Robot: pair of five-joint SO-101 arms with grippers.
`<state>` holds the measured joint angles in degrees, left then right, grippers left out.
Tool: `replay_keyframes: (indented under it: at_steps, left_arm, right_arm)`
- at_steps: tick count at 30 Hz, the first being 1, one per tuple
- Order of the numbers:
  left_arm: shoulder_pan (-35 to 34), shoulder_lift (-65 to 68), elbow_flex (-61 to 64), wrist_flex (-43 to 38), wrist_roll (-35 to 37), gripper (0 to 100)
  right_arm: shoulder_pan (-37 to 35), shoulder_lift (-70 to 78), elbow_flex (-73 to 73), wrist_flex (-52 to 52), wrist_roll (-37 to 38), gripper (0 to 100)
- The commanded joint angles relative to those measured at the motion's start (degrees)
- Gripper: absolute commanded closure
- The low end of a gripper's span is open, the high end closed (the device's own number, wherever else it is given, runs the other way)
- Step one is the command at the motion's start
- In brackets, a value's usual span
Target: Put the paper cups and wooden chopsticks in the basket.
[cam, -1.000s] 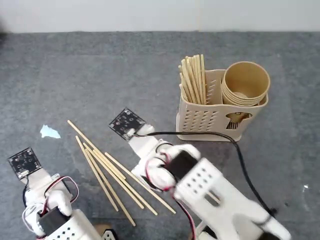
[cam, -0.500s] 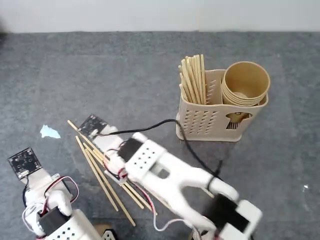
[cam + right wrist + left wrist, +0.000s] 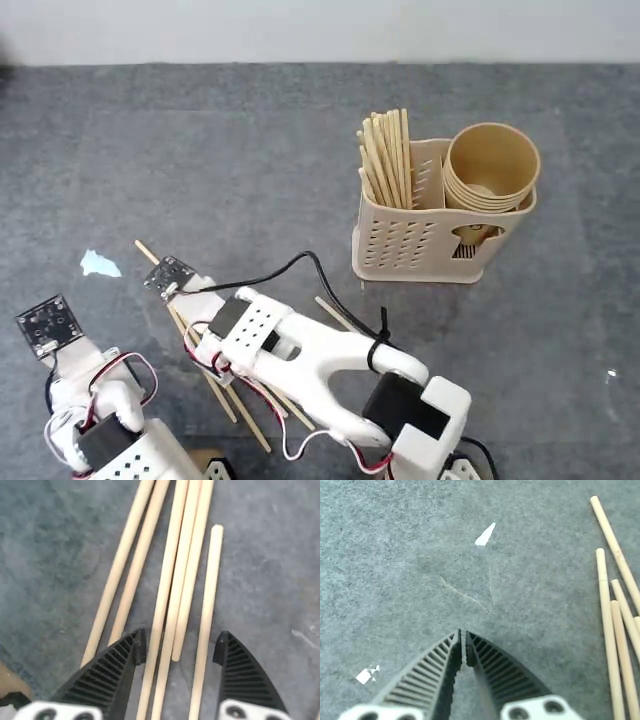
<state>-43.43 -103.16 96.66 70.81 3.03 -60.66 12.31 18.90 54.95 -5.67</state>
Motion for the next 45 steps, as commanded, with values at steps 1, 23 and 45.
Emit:
replay_keyframes:
  at_steps: [1, 23, 45]
  left_arm:
    - [0.2, -0.6, -0.3, -1.3, -0.6, 99]
    - [0.2, -0.6, -0.3, -1.3, -0.6, 99]
    - [0.2, -0.6, -0.3, -1.3, -0.6, 99]
  right_arm:
    - [-0.6, 0.2, -2.5, -1.9, -0.5, 78.6]
    - [4.7, 5.9, -2.6, -5.0, 6.2, 99.1]
    - [8.5, -28.6, -4.7, 22.7, 6.2, 99.1]
